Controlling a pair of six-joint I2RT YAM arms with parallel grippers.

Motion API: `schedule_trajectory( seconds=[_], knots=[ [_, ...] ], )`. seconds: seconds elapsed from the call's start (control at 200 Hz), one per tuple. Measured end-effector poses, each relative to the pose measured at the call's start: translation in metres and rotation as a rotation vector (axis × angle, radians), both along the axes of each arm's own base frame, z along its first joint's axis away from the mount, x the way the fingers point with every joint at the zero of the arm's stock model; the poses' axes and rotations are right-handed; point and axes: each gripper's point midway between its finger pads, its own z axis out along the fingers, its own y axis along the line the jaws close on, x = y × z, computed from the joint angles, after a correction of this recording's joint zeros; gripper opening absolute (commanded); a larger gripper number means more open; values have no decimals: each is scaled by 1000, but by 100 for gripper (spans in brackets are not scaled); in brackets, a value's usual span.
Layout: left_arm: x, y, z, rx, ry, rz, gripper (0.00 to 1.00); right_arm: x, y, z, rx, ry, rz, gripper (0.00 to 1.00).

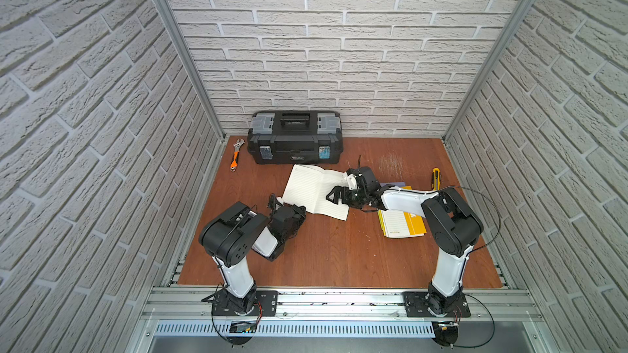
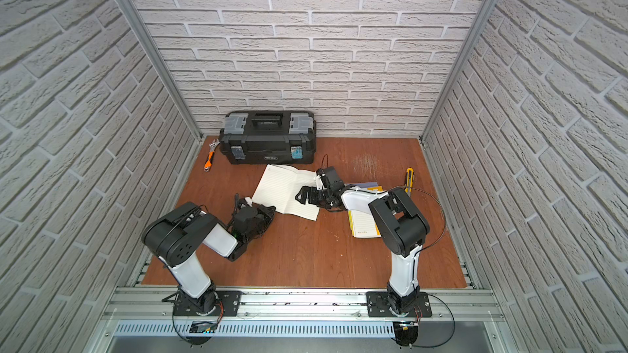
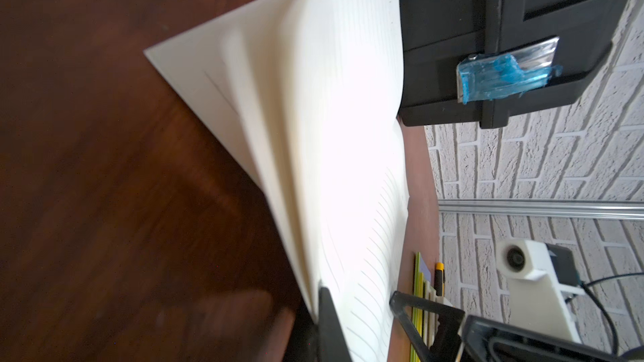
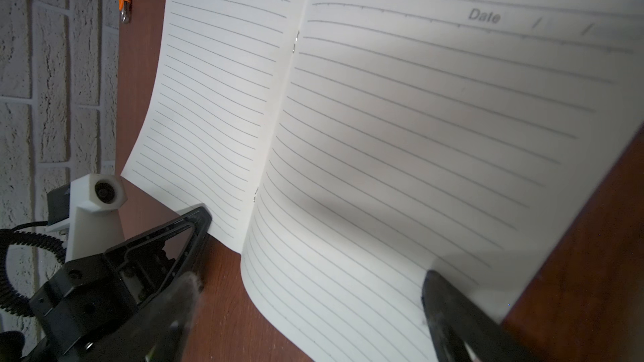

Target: Close the notebook

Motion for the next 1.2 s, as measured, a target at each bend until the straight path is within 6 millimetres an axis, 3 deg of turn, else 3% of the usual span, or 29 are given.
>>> schedule_trajectory(
  seconds=[0.225,0.49,0.56,0.625,0.745,0.86,1.04,1.2],
  knots=[
    [-13,-13,20,62,-28,-48,0,-3,0,0,12,-10,8,100],
    [-31,-53,94,226,-154,-180,0,-18,-8,13,9,-7,18,100],
    [-36,-59,104,269,-175,-205,0,-19,-8,22,18,-23,17,100],
    [-41,-59,98,322,-165,-216,0,-18,-7,30,29,-42,18,100],
    [-53,-51,66,476,-98,-232,0,-22,-9,36,40,-63,17,100],
    [-69,-48,47,638,-68,-262,0,-26,-14,43,40,-70,13,100],
    [-78,-64,63,815,-119,-283,0,-25,-27,74,70,-129,-16,100],
    [-85,-68,72,943,-164,-263,0,-18,-56,91,84,-168,-84,100]
  ],
)
